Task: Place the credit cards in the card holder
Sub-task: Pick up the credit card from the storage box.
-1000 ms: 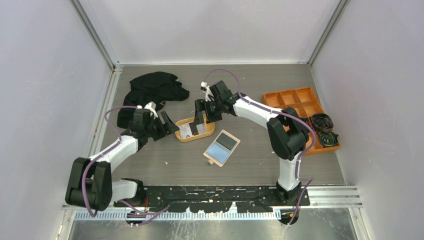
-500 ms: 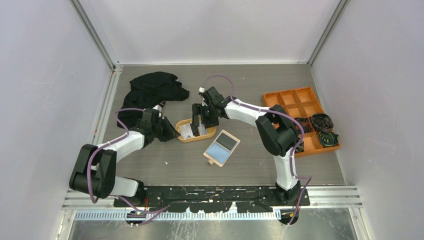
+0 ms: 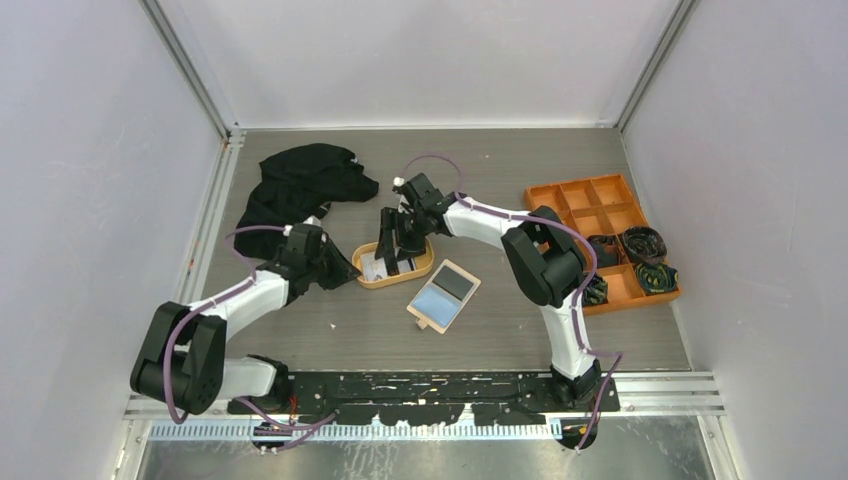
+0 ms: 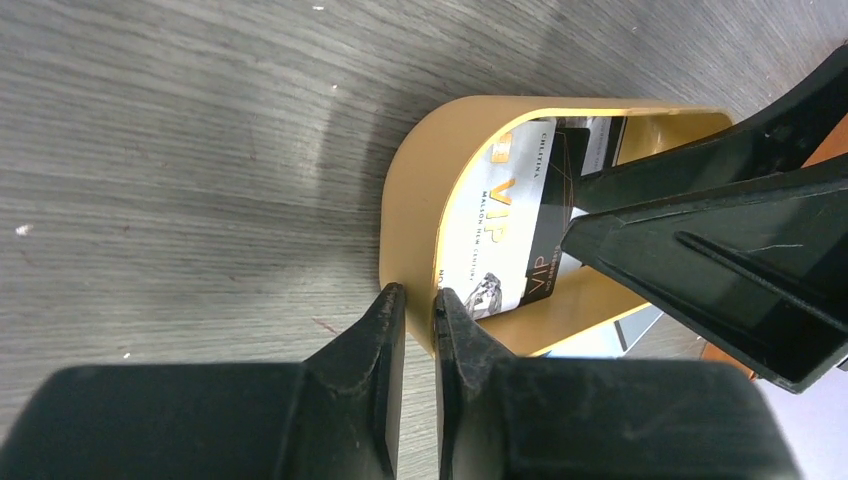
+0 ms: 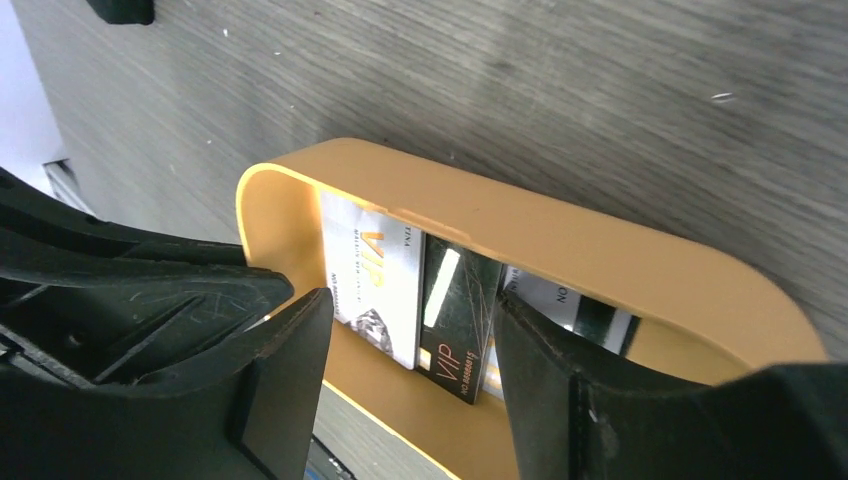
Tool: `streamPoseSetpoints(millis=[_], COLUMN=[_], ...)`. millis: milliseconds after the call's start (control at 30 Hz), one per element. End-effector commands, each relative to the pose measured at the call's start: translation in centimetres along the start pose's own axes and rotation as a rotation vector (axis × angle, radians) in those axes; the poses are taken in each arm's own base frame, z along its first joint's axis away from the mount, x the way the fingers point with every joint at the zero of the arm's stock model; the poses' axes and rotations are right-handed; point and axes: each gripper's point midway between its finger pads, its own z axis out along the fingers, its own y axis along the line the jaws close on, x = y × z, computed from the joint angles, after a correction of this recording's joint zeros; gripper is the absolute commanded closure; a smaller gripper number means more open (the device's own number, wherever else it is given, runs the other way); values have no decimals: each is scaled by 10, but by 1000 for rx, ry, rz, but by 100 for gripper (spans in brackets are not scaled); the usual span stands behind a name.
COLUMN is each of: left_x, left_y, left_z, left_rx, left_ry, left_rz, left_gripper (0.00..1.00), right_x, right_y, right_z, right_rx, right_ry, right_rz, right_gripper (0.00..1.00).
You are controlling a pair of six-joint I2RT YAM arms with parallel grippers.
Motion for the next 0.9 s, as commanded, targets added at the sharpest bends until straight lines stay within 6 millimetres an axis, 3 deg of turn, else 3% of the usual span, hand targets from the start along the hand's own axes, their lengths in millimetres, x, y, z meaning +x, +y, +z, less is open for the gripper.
streamPoseSetpoints(millis=[0,367,533,767,867], left_x=[-6,-3,-1,5,5], left_y=[-18,-24,-21,-17,-16], left_z=[-9,-17,-14,-7,-7], left_rx=[53,62,32,14,9], left_ry=[-54,-106,-104,-90,-92], left_rz=[-54,-94,-100,-91,-90], left_gripper=[100,100,100,100,100], right_x=[-2,0,1,6,4], right_y=[26,22,10,29,45], right_z=[-2,7,10,11,3], right_rx=[-110,-99,-40,-151,-231], right_ry=[8,24,21,66,71], right_rz=[45,153,143,180,197], right_gripper=[35,35,35,37,43])
